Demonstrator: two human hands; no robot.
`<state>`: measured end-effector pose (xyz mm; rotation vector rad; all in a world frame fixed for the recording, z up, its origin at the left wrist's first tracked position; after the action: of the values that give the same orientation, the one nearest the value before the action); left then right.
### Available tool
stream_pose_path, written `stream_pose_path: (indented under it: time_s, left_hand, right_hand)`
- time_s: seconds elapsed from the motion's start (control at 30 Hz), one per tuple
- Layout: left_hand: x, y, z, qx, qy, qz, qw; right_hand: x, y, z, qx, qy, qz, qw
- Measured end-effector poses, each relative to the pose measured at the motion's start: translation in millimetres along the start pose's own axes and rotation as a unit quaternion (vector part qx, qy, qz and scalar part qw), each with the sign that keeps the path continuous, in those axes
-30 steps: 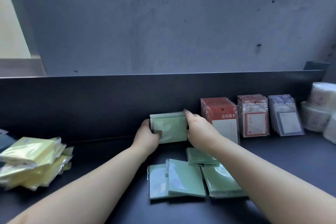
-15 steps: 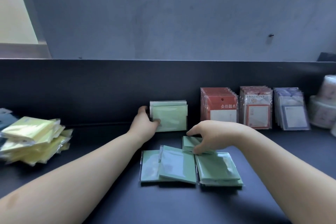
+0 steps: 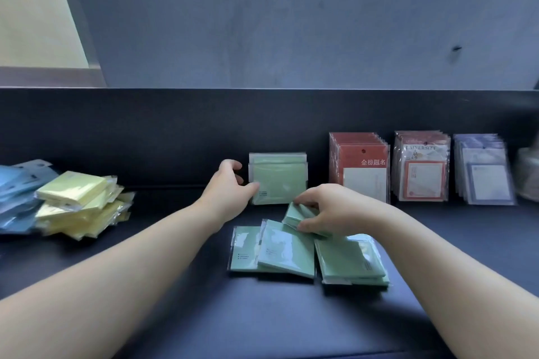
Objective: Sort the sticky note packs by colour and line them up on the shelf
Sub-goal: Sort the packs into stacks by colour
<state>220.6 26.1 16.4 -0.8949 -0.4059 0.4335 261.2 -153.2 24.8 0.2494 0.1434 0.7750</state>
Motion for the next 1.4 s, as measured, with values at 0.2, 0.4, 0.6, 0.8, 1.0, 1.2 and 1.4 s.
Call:
stream_pose_path:
  time_s: [0.2,0.4,0.6,0.8,1.0,1.2,1.4]
  left_hand:
    - [-49,-9,-20,0.236,0.198,-0.072,0.949]
    - [-51,1,-26,0.228,0.21,-0.046,0.95]
    - [-44,18,0,0.199,0.201,-0.004,0.959]
    - [-44,26,1,0.174,0.206,0.001,0.963]
    - [-44,29,-3,0.14,0.243,0.005,0.96]
    - [-47,29,-3,0.069,0.25,0.026,0.965]
    - [-43,25,-2,-0.09,0.216,0.056,0.971]
  right_hand:
    - [1,2,-8,0.042,0.007,0.013,0.999]
    - [-2,-2,-5,0.059,0.014,-0.003,0.998]
    - [-9,-3,-6,0.08,0.022,0.005,0.997]
    - [-9,21,-10,0.121,-0.003,0.065,0.991]
    - [-10,39,-30,0.035,0.026,0.102,0.994]
    - [-17,54,-40,-0.023,0.03,0.134,0.99]
    - [-19,61,-44,-0.034,0.016,0.157,0.987]
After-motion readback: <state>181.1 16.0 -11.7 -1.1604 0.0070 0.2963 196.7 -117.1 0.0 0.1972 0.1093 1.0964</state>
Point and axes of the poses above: each hand's wrist, its own x-axis towards the middle knuckle, its own z-axis out of the back of the hand, y = z × x, the point moved 8 cm from there along x, towards the middle knuckle, and after that the axes turned 3 degrees about -y, right-handed, at the moved point
